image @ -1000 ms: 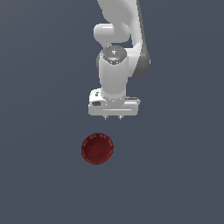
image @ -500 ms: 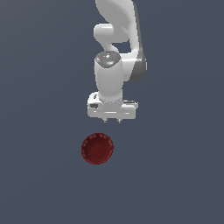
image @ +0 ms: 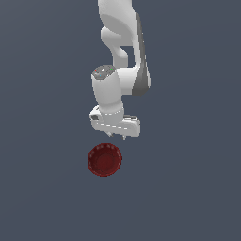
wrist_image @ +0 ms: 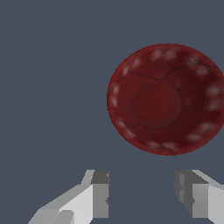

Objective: Pick up the object and move it to a goal position.

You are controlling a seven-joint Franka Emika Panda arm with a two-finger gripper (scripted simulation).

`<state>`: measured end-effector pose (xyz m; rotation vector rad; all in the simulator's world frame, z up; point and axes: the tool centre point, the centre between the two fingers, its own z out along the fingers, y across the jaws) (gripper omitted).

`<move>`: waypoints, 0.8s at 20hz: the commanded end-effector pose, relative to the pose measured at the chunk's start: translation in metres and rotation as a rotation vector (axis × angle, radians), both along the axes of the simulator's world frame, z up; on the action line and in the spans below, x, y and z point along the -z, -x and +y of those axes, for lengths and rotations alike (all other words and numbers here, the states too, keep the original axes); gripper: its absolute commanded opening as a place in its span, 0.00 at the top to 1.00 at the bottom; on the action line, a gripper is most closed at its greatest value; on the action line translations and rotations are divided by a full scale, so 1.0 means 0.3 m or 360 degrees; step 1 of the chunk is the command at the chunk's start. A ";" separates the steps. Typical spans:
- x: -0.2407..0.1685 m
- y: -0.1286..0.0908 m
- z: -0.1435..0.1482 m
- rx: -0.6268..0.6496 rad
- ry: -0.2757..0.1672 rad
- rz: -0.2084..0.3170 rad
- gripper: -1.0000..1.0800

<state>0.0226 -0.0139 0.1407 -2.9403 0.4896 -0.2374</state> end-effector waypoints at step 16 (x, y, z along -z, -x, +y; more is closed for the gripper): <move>0.172 0.001 -0.238 0.0863 -0.0196 -0.0292 0.38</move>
